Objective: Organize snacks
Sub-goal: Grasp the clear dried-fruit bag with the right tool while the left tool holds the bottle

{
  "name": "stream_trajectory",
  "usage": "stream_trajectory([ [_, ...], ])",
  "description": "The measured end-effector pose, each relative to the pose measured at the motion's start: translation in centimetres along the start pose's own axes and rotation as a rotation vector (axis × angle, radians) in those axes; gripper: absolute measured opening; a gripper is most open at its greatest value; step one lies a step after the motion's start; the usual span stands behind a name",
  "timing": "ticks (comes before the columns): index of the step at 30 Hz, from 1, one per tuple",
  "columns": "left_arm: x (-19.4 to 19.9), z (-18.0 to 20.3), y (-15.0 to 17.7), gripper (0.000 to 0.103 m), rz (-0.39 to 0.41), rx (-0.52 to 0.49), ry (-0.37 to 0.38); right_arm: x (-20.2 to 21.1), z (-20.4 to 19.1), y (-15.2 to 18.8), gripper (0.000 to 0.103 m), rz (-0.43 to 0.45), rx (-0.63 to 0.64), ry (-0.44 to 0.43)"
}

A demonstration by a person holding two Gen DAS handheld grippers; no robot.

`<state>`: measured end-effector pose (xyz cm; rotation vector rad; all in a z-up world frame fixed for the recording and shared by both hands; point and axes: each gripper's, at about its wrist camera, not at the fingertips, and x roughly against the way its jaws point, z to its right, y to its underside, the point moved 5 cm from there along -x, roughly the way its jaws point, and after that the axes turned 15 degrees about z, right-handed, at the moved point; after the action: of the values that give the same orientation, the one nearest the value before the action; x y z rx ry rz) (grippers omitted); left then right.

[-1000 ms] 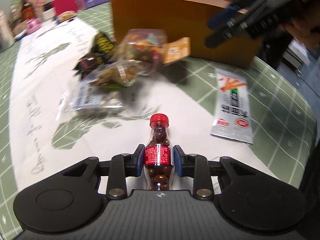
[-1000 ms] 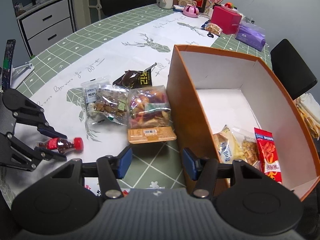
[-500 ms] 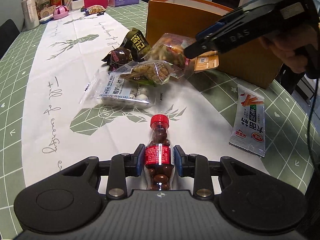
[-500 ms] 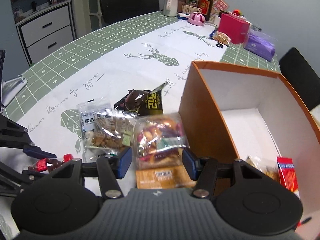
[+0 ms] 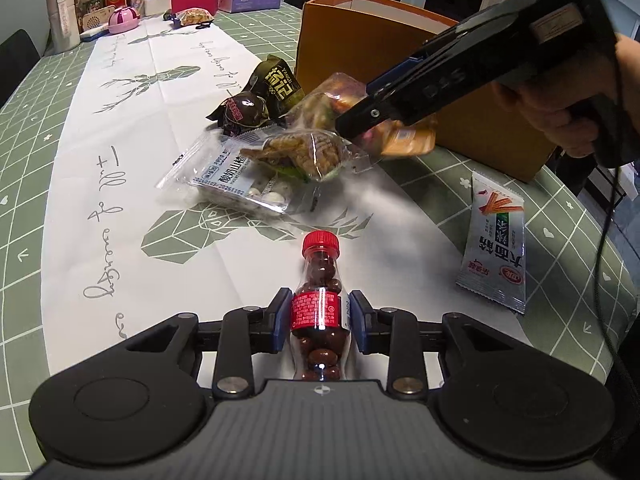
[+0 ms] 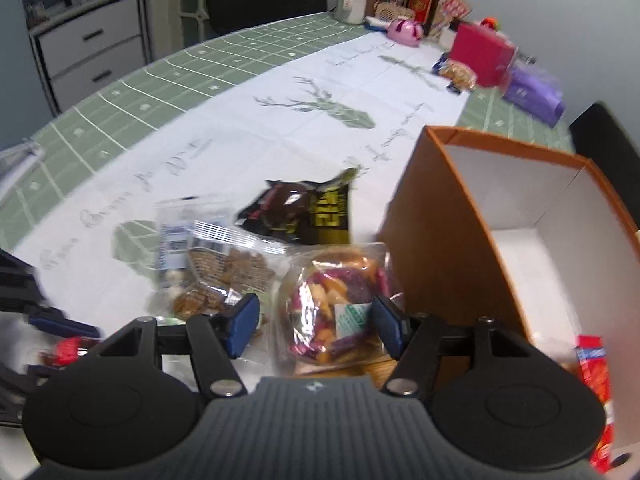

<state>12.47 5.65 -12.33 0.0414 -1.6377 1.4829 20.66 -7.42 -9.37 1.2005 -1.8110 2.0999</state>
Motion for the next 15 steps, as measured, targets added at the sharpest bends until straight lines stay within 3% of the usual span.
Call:
stream_trajectory([
  [2,0.0,0.0,0.0,0.037,0.001,0.005,0.002,0.6,0.0,-0.3,0.044,0.008,-0.034,-0.016],
  [3,0.1,0.0,0.0,0.037,0.002,0.007,0.002,0.7,0.0,-0.4,0.044,0.022,-0.024,0.007],
  [5,0.0,0.0,0.0,0.037,0.001,0.008,0.0,0.5,-0.2,-0.3,0.051,0.035,0.009,0.052],
  [10,0.0,0.1,0.0,0.037,-0.003,0.005,-0.004,-0.3,-0.4,0.1,0.056,0.053,0.03,0.126],
  [15,0.1,0.1,0.0,0.037,-0.003,0.007,-0.002,0.4,-0.8,-0.4,0.058,0.064,0.004,0.12],
])
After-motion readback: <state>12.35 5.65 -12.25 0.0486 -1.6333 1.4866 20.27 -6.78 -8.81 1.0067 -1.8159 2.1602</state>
